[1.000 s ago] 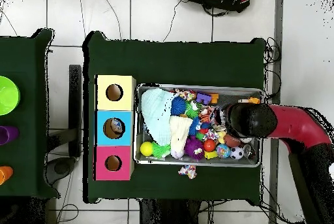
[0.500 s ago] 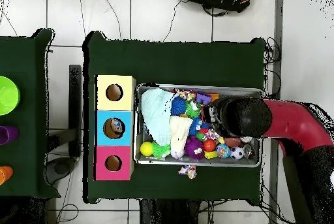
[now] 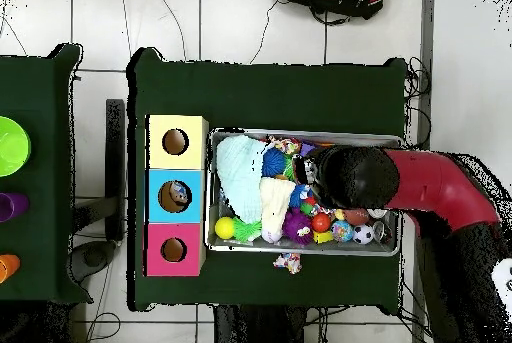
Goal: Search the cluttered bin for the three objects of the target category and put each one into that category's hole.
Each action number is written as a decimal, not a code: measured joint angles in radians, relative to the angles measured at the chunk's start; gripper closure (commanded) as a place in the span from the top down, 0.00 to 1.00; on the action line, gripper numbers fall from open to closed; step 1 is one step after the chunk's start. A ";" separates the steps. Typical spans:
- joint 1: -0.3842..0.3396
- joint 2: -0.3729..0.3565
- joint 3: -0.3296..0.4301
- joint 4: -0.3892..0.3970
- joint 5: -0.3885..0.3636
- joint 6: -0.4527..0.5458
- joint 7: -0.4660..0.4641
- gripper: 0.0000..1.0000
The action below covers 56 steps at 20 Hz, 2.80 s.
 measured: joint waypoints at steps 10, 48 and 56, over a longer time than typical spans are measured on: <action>-0.008 0.234 -0.041 -0.105 -0.098 -0.265 0.000 0.00; -0.282 0.466 -0.027 -0.081 -0.272 -0.462 0.000 1.00; -0.249 0.411 -0.027 -0.073 -0.218 -0.460 0.000 1.00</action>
